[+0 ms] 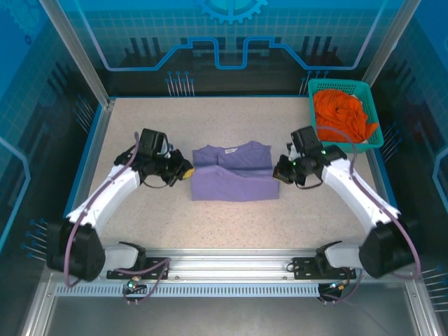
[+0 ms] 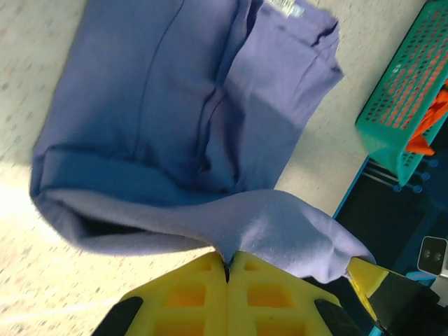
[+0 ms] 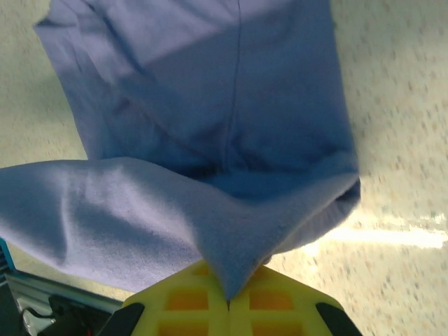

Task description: Fold and stack the t-shirts

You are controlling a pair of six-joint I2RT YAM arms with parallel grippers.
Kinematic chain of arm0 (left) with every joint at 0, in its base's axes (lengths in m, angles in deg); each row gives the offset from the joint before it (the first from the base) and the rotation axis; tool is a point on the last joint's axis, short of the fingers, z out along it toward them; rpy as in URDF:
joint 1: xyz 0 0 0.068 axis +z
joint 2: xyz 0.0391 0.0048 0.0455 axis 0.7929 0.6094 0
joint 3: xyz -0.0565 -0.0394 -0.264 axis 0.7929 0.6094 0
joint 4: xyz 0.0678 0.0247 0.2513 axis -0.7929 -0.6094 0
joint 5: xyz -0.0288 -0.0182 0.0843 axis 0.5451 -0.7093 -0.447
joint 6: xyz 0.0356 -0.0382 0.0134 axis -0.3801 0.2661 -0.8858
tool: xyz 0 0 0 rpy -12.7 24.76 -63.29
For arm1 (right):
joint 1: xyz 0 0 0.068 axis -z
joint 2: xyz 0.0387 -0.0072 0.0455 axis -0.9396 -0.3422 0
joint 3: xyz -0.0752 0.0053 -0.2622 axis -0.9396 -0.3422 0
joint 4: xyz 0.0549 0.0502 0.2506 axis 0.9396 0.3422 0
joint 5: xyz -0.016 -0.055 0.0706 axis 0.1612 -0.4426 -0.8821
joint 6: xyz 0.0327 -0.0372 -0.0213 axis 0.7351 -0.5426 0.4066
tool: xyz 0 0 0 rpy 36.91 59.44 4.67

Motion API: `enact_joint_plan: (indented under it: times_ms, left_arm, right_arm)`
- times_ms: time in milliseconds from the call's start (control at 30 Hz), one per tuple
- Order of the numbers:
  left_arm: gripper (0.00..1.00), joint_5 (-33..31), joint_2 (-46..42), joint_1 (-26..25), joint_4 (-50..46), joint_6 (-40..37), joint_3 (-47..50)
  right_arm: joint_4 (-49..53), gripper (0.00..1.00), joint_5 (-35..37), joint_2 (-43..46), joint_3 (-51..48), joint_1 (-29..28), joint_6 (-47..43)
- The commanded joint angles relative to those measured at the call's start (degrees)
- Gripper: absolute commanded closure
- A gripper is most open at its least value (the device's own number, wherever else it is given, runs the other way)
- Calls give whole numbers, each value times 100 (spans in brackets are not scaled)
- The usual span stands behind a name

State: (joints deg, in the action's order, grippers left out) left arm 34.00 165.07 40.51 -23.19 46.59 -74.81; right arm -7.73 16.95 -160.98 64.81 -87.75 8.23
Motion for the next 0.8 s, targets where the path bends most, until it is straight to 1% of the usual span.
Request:
enact_joint_plan:
  times_ms: [0,100,200,300,333,367,400,433,467,500,567,600,667,733,767]
  left_arm:
    - [100,166,808,269,564,-25,-424]
    - [100,204,1752,471,782,10,-912]
    - [100,457,2794,710,1035,100,-1482]
    - [100,409,3538,883,1029,191,-2012]
    - [100,389,3673,931,1121,268,-2073]
    - [100,349,3805,982,1140,298,-2158]
    - [95,315,3962,1022,1083,298,-2300]
    - [87,301,4086,1051,1020,275,-2440]
    - [75,255,4204,1080,917,243,-2583]
    - [68,226,4273,1117,859,208,-2707]
    - [60,54,4206,1204,795,147,-2800]
    - [55,-46,4093,1260,800,115,-2803]
    - [48,-142,3862,1338,675,-3,-2890]
    - [38,-437,3595,1353,297,-190,-2998]
    - [36,-574,3343,1325,267,-250,-2932]
  right_arm:
    - [-317,100,-308,-803,646,309,-218]
    - [-378,100,-539,-1798,1317,541,-227]
    - [-379,100,-791,-2844,2104,743,-178]
    - [-480,100,-1100,-3803,2792,953,102]
    - [-462,96,-1208,-4103,3053,994,151]
    - [-378,88,-1313,-4435,3411,1015,130]
    - [-118,75,-1217,-4780,3851,1021,91]
    - [44,67,-1110,-4968,4116,1024,96]
    - [80,61,-1070,-5080,4267,1048,135]
    - [17,56,-1016,-5093,4294,1068,224]
    - [-107,47,-975,-5007,4319,1141,296]
    - [-105,45,-1005,-4959,4385,1183,279]
    - [-21,45,-975,-4784,4449,1227,193]
    - [-57,45,-830,-4435,4234,1185,89]
    - [-168,46,-789,-4175,4009,1134,46]
